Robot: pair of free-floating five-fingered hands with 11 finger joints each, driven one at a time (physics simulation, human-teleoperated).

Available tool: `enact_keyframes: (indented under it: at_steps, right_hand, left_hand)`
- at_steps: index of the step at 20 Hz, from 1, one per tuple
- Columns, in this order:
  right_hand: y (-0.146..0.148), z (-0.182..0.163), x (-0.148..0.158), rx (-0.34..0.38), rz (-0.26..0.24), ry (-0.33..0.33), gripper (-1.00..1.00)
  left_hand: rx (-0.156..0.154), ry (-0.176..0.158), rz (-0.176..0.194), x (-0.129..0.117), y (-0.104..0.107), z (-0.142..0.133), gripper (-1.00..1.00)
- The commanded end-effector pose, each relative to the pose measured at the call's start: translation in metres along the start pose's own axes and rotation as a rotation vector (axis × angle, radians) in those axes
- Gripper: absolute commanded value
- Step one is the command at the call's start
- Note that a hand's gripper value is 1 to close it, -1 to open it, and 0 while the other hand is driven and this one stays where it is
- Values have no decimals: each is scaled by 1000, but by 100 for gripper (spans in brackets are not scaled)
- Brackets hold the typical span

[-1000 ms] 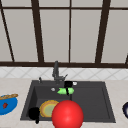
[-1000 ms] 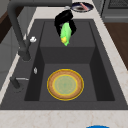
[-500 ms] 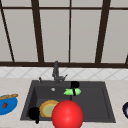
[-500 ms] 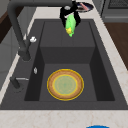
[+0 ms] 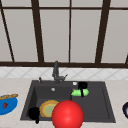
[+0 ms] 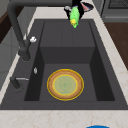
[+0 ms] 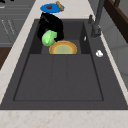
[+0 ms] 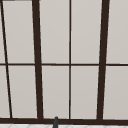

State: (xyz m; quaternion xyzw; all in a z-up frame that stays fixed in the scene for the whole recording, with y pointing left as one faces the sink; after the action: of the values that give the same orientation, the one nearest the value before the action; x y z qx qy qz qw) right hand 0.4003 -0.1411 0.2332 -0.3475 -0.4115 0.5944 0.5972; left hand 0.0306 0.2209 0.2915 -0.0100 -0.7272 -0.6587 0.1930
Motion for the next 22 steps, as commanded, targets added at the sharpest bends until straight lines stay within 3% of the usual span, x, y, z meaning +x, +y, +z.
enact_keyframes:
  at_steps: [1, 22]
  right_hand:
    - [-7, 7, -29, -2, -6, 14, 100]
    - [-17, 65, -186, -5, -9, 16, 100]
  left_hand:
    - [0, 0, 0, 0, 0, 0, 0]
    - [0, 0, 0, 0, 0, 0, 0]
